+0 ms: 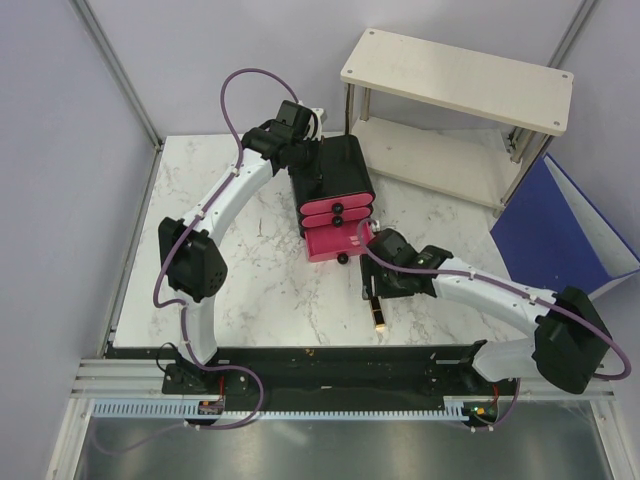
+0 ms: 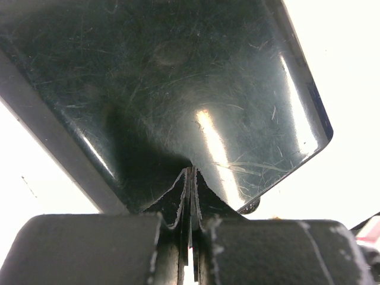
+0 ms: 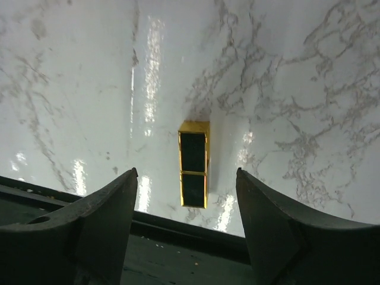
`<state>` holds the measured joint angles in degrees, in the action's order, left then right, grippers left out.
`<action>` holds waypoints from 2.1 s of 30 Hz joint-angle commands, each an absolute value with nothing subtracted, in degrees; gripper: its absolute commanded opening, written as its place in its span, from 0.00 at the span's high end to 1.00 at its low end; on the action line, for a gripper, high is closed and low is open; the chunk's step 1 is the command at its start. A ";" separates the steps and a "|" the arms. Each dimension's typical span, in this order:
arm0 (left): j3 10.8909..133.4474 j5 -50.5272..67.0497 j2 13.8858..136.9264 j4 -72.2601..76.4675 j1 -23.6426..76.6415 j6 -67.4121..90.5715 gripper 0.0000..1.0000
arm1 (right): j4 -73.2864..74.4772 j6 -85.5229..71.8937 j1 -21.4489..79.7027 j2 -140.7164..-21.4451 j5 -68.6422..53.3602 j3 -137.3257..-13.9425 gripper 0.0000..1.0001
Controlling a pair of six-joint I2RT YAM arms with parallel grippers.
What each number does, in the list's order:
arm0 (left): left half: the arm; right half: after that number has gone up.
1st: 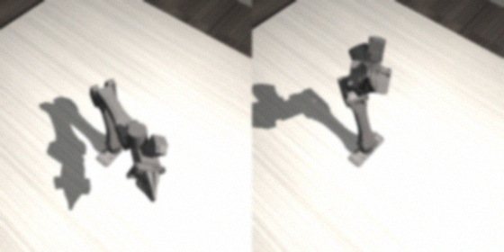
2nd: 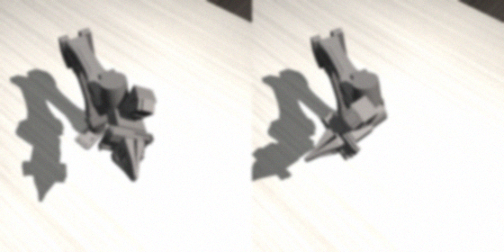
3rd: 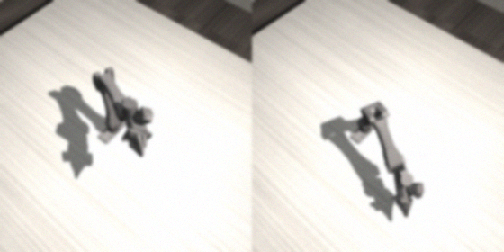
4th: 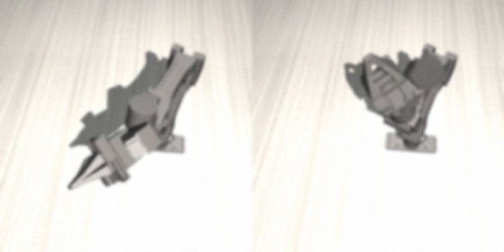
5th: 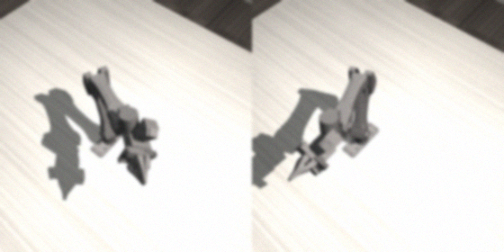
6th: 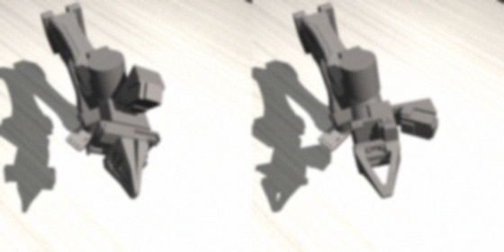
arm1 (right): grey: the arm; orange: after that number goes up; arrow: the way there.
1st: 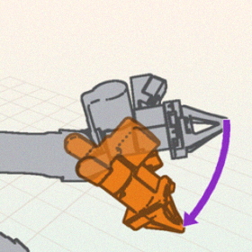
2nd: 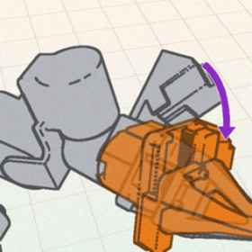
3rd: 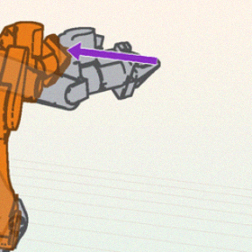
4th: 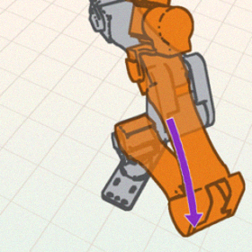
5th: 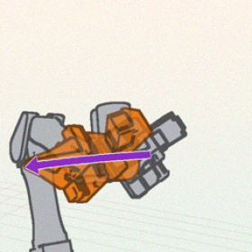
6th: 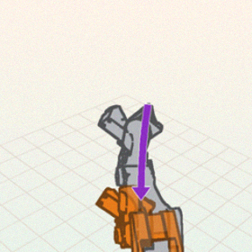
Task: Organize the makeup
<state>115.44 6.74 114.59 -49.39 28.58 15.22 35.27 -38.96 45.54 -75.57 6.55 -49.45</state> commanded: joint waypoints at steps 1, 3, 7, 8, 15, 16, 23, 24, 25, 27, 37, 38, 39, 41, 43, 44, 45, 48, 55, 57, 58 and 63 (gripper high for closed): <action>113.56 6.85 118.48 -57.66 28.56 13.01 0.98 | 39.55 -38.41 48.33 -74.26 10.55 -47.64 0.27; 113.12 6.77 118.39 -57.57 28.56 13.09 0.98 | 39.29 -38.84 49.04 -75.67 11.07 -46.59 0.28; 112.59 6.77 118.13 -57.39 28.56 13.10 0.98 | 37.01 -39.46 50.44 -78.04 10.72 -44.48 0.32; 112.50 6.85 118.13 -57.39 28.56 13.01 0.98 | 36.04 -39.46 50.71 -78.92 10.90 -43.69 0.33; 111.88 6.33 117.69 -57.30 28.56 12.74 0.98 | 30.33 -39.29 51.24 -83.05 12.48 -41.31 0.61; 111.88 6.50 117.60 -57.30 28.48 12.74 0.98 | 29.80 -39.55 51.24 -83.32 12.57 -41.22 0.77; 111.10 5.71 116.72 -57.57 28.48 12.04 0.98 | 27.07 -39.20 51.24 -81.74 13.18 -44.81 1.00; 111.01 5.71 116.54 -57.57 28.48 11.95 0.98 | 27.07 -39.03 51.15 -81.04 13.62 -45.61 1.00; 110.83 5.71 116.46 -57.66 28.48 11.95 0.98 | 26.81 -38.85 51.15 -79.73 14.06 -46.22 1.00; 110.39 5.54 116.28 -57.57 28.48 12.04 0.98 | 25.67 -38.93 51.15 -78.84 15.29 -48.51 1.00; 111.62 5.27 116.28 -58.97 28.48 11.78 0.98 | 19.69 -42.18 48.70 -84.36 13.73 -58.88 1.00; 111.88 5.27 116.28 -59.06 28.39 11.60 0.98 | 18.21 -43.58 48.00 -85.16 12.93 -59.50 1.00; 111.80 5.19 116.28 -59.15 28.48 11.51 0.98 | 17.85 -44.72 46.42 -85.86 12.14 -59.68 1.00; 111.97 4.75 116.02 -59.41 28.48 11.43 0.98 | 14.61 -46.66 44.75 -87.18 9.06 -59.07 1.00; 111.89 4.66 115.93 -59.50 28.48 11.34 0.98 | 12.93 -51.23 42.55 -88.06 7.74 -58.54 1.00; 111.97 4.57 115.84 -59.50 28.48 11.34 0.98 | 10.92 -52.89 41.84 -88.15 6.52 -57.75 1.00; 111.89 4.57 115.75 -59.59 28.48 11.34 0.98 | 10.12 -55.69 40.79 -88.15 6.50 -57.40 1.00; 111.71 4.48 115.40 -59.59 28.48 11.43 0.98 | 6.34 -58.35 39.91 -88.24 7.20 -56.69 1.00; 111.80 3.96 115.22 -59.59 28.48 11.34 0.98 | 6.67 -61.08 39.29 -92.54 7.30 -61.25 1.00; 111.80 4.04 115.22 -59.68 28.48 11.34 0.98 | 7.03 -62.05 39.29 -93.68 8.00 -61.44 1.00; 111.80 4.13 115.14 -59.68 28.48 11.34 0.98 | 7.21 -63.01 39.29 -93.87 8.43 -61.35 1.00; 111.80 4.13 115.22 -59.68 28.48 11.51 0.98 | 6.94 -64.34 39.20 -95.97 10.72 -61.79 0.96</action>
